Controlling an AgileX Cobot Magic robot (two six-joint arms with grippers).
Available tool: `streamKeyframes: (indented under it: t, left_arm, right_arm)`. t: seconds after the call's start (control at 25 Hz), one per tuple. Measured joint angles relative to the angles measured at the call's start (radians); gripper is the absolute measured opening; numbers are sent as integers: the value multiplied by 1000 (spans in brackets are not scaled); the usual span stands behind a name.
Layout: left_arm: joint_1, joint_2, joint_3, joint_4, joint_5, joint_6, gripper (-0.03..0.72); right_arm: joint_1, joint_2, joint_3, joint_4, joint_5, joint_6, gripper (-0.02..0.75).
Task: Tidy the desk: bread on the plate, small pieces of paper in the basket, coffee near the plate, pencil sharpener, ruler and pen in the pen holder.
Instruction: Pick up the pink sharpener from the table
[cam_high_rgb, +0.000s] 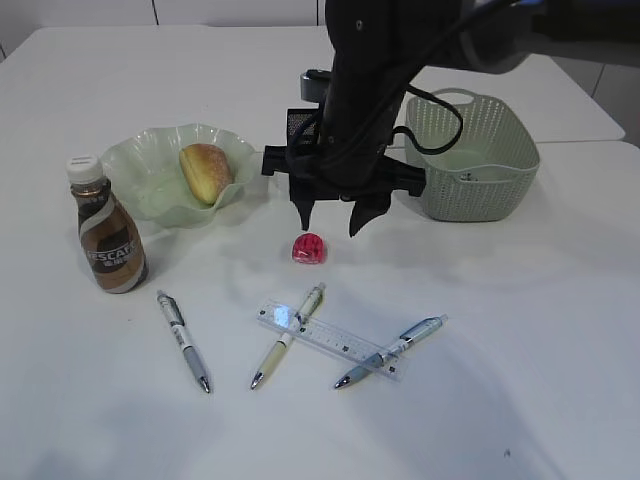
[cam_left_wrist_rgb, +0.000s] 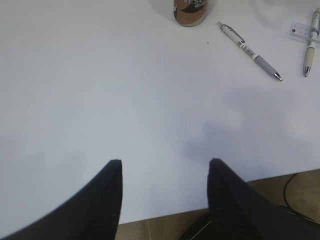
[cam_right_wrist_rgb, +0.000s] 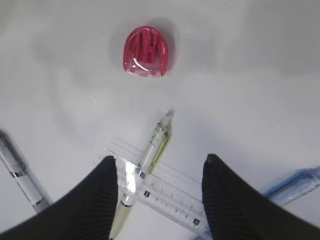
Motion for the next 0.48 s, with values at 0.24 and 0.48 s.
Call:
streamKeyframes:
  t: [0.24, 0.48]
  left_arm:
    - [0, 0, 0, -2, 0, 0, 382]
    - [0, 0, 0, -4, 0, -2, 382]
  right_arm:
    - [0, 38, -21, 9, -44, 11, 461]
    - [0, 45, -39, 9, -54, 11, 461]
